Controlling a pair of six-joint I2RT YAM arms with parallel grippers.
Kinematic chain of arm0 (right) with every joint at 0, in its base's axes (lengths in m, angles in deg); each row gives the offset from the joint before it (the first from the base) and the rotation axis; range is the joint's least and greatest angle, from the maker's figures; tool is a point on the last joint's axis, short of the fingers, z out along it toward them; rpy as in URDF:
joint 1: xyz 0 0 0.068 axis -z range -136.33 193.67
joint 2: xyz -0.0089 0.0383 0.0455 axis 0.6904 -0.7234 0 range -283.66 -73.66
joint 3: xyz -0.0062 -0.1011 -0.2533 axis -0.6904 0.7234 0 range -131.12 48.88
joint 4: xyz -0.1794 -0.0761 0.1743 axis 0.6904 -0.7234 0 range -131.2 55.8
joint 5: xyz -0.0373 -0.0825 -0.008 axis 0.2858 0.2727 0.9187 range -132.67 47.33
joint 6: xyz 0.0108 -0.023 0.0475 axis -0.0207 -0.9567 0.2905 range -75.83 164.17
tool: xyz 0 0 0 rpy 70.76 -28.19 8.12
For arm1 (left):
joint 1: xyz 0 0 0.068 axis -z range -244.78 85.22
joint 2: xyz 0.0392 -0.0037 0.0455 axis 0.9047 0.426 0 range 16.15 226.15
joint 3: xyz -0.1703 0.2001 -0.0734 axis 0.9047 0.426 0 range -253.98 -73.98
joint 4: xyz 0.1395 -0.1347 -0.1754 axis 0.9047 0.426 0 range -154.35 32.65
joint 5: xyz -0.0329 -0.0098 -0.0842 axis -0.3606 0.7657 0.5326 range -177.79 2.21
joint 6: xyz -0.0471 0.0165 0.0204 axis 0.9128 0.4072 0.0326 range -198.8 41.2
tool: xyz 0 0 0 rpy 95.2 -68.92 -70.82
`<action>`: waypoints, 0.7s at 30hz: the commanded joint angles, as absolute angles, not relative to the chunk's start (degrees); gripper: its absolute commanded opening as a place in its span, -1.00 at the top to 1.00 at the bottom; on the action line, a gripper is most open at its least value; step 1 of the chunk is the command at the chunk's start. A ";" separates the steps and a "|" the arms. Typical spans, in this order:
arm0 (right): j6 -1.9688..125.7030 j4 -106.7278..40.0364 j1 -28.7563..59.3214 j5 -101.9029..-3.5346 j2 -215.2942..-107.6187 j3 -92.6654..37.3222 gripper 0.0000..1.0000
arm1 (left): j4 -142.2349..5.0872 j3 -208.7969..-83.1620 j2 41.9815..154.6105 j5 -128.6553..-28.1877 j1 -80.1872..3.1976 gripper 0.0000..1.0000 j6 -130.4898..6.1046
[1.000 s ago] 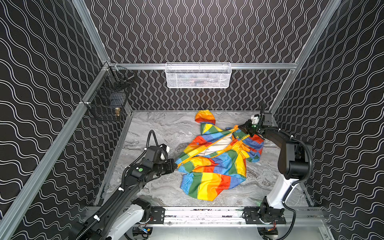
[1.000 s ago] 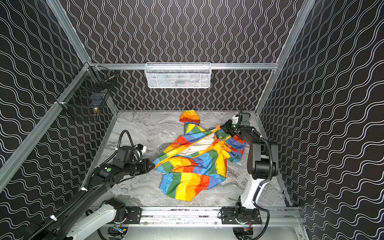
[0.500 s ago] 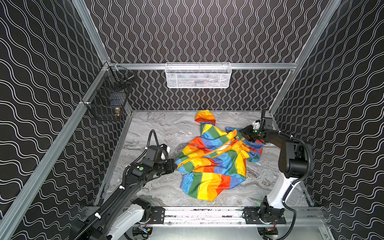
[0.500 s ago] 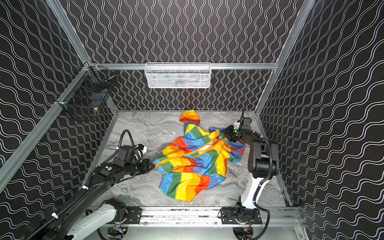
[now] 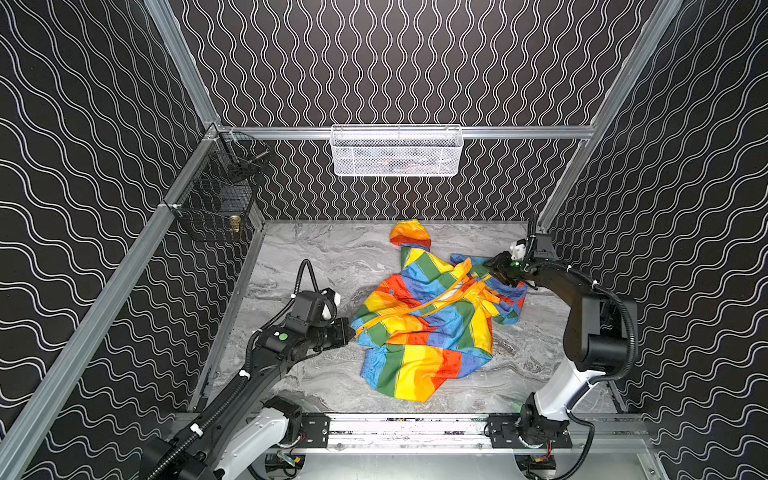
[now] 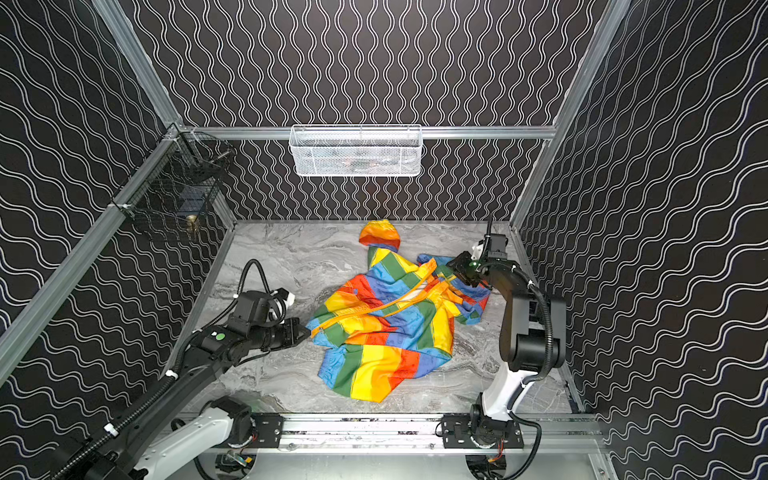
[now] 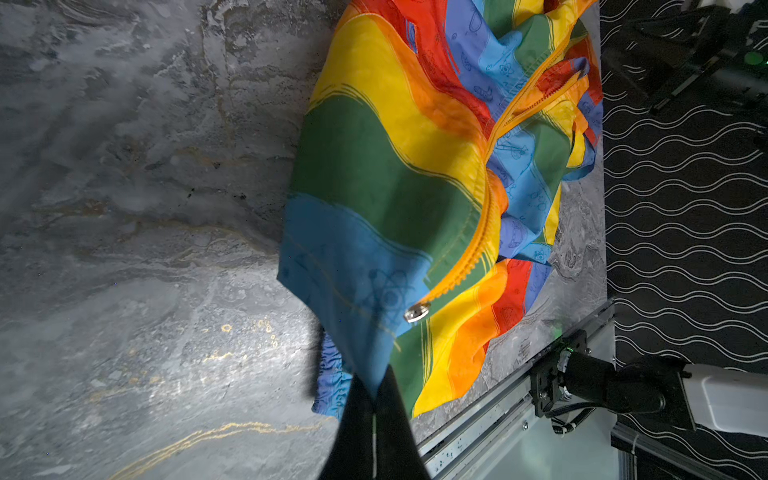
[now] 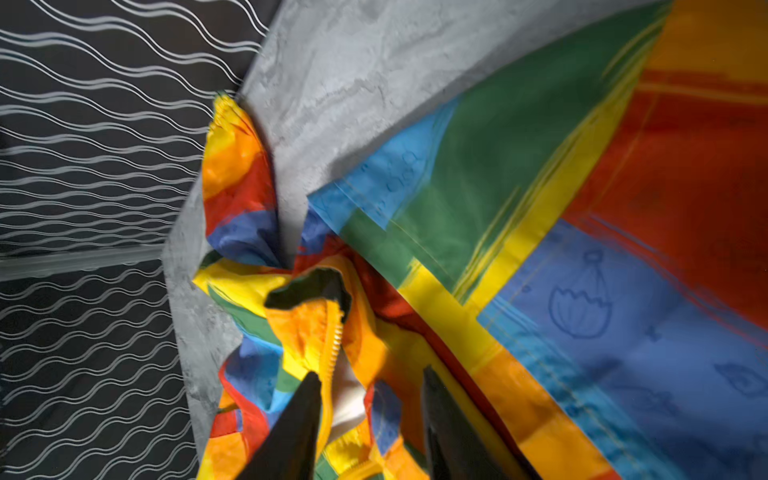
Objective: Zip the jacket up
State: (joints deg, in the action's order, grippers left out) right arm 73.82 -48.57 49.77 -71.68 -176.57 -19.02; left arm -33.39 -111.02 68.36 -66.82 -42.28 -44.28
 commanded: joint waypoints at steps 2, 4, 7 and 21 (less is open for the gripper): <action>71.13 -49.93 49.57 -72.81 -178.39 -18.47 0.10 | -34.08 -110.72 68.10 -66.01 -42.42 1.00 -44.88; 71.17 -48.95 49.34 -74.03 -179.05 -18.07 0.10 | -34.12 -110.62 68.05 -65.99 -42.37 1.00 -44.74; 71.36 -48.04 48.87 -75.35 -180.02 -18.00 0.14 | -34.00 -110.63 67.94 -65.99 -42.42 1.00 -44.71; 71.93 -48.38 48.69 -75.35 -180.76 -21.09 1.00 | -33.20 -110.89 67.88 -66.16 -42.43 1.00 -45.09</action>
State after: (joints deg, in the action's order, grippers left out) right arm 72.20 -48.37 48.57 -76.07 -180.70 -19.63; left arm -33.42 -110.69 67.99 -66.60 -42.33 -44.28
